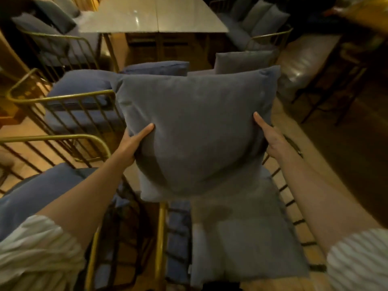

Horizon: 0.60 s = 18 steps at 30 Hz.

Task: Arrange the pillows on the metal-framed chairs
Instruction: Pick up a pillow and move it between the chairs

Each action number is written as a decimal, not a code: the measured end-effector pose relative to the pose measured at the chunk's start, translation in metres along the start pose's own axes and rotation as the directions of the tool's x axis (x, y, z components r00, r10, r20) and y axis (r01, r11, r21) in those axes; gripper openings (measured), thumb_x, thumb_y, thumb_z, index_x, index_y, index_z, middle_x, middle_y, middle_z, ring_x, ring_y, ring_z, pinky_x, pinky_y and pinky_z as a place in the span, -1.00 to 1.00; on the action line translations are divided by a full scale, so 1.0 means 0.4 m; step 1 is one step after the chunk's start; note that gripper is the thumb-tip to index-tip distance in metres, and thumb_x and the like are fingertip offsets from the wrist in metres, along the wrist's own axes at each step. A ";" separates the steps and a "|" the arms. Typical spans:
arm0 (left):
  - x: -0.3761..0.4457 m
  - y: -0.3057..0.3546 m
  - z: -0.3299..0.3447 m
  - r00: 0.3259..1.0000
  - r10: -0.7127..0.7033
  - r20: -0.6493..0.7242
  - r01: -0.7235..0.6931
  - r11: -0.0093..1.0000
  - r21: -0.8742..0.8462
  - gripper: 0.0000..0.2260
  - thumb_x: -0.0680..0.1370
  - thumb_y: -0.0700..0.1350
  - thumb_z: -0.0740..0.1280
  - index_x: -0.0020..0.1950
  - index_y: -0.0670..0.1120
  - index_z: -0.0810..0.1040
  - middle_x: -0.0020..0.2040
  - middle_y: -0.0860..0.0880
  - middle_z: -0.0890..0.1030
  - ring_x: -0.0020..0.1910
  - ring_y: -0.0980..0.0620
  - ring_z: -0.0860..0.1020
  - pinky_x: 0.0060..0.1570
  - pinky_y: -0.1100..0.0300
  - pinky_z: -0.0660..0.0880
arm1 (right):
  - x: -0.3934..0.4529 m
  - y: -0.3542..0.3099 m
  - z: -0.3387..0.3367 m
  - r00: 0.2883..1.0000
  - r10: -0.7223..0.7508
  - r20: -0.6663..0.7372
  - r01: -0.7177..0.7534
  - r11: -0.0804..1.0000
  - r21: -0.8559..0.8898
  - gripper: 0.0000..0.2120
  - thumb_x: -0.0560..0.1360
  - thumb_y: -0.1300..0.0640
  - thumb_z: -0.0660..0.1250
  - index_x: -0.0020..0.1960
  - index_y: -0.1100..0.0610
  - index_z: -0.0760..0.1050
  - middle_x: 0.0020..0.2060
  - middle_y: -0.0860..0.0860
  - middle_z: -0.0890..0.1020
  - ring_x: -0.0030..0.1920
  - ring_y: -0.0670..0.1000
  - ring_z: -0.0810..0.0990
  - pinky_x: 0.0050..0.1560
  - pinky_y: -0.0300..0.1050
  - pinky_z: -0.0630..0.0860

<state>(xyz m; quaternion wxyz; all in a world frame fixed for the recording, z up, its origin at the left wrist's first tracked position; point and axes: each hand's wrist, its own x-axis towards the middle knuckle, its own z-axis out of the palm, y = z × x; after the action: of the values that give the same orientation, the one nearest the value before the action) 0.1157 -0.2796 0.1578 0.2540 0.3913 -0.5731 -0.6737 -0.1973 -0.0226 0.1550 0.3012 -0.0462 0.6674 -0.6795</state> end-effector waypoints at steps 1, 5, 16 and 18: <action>0.014 -0.005 0.060 1.000 -0.016 -0.013 0.016 1.000 -0.012 -0.01 0.19 0.26 0.56 0.54 0.05 0.27 0.44 0.04 0.46 0.38 -0.06 0.44 0.38 -0.08 0.40 | 0.020 -0.010 -0.046 1.000 0.001 0.001 -0.001 1.000 0.001 0.05 0.01 -0.35 0.65 0.40 0.01 0.46 0.21 -0.06 0.66 0.18 0.03 0.65 0.17 0.00 0.59; 0.084 -0.032 0.255 0.997 -0.066 -0.050 0.062 0.995 -0.073 -0.12 0.30 0.13 0.57 0.54 0.03 0.27 0.44 0.03 0.45 0.35 -0.05 0.43 0.40 -0.07 0.36 | 0.082 -0.055 -0.166 0.999 -0.023 -0.024 0.024 0.999 0.039 0.12 -0.05 -0.32 0.67 0.41 0.06 0.42 0.24 -0.06 0.63 0.16 -0.02 0.63 0.14 -0.04 0.59; 0.274 -0.141 0.521 0.981 -0.166 -0.096 0.154 0.981 -0.116 -0.26 0.46 -0.06 0.52 0.55 0.02 0.22 0.38 0.08 0.45 0.34 0.02 0.40 0.21 0.09 0.37 | 0.355 -0.005 -0.292 0.996 0.079 0.049 -0.081 0.996 0.046 -0.25 0.45 -0.30 0.37 0.52 -0.01 0.27 0.37 -0.07 0.50 0.44 0.03 0.42 0.42 0.03 0.35; 0.301 -0.181 0.547 0.977 -0.185 -0.104 0.179 0.982 -0.067 -0.27 0.49 -0.09 0.49 0.56 0.01 0.19 0.26 0.10 0.43 0.25 0.08 0.39 0.16 0.12 0.36 | 0.389 0.045 -0.301 0.989 0.137 0.061 -0.141 0.989 0.054 -0.23 0.47 -0.31 0.31 0.55 0.01 0.21 0.45 -0.05 0.43 0.48 0.05 0.36 0.41 0.04 0.34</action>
<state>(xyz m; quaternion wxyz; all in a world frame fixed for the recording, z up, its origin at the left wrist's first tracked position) -0.1238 -0.2338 0.0672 0.2336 0.4710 -0.5003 -0.6879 -0.3735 0.0114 0.0727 0.3680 -0.0102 0.6402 -0.6742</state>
